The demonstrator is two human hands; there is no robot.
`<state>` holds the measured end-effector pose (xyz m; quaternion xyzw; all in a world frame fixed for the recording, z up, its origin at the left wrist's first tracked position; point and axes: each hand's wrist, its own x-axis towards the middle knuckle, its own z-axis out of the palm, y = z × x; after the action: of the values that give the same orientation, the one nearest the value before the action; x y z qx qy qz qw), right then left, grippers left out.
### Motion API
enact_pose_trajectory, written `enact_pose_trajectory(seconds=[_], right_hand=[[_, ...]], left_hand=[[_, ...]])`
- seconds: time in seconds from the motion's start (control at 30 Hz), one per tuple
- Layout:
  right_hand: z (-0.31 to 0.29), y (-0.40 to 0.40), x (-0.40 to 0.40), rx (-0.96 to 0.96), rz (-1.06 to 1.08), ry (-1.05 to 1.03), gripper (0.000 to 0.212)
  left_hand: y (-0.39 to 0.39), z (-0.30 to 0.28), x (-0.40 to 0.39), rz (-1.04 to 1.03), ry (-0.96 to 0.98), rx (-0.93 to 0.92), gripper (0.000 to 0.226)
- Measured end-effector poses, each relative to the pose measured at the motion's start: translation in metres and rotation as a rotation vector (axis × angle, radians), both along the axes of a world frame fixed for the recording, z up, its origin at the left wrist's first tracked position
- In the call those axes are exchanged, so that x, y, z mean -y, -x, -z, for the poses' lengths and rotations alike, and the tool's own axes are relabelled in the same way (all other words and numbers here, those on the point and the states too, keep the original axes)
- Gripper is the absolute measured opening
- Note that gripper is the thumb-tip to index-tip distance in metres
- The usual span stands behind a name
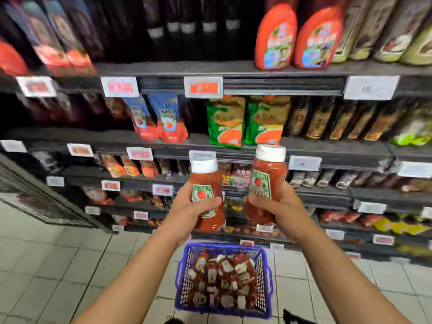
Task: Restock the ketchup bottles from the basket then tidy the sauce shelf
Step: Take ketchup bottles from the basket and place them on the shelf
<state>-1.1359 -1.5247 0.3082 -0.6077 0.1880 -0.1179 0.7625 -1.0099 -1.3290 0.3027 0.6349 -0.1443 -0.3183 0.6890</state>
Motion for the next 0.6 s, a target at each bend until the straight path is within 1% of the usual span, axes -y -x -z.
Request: enact_pose_trajectory(seconds=[0.1, 0.23, 0.33, 0.47, 0.6], right_hand=[[-0.035, -0.014, 0.01, 0.037, 0.013, 0.056, 0.068], [-0.071, -0.044, 0.013, 0.086, 0.023, 0.111, 0.065], [-0.092, -0.069, 0.008, 0.11, 0.019, 0.131, 0.06], [-0.11, -0.104, -0.003, 0.14, 0.048, 0.093, 0.073], [-0.124, -0.134, -0.009, 0.193, 0.077, 0.056, 0.056]], left_hand=[[-0.017, -0.033, 0.015, 0.021, 0.069, 0.074, 0.043], [-0.054, -0.07, 0.031, 0.032, 0.137, 0.149, 0.043], [-0.088, -0.09, 0.034, 0.051, 0.187, 0.155, 0.042], [-0.134, -0.115, 0.028, 0.097, 0.2, 0.18, 0.04], [-0.17, -0.137, 0.02, 0.137, 0.228, 0.191, 0.04]])
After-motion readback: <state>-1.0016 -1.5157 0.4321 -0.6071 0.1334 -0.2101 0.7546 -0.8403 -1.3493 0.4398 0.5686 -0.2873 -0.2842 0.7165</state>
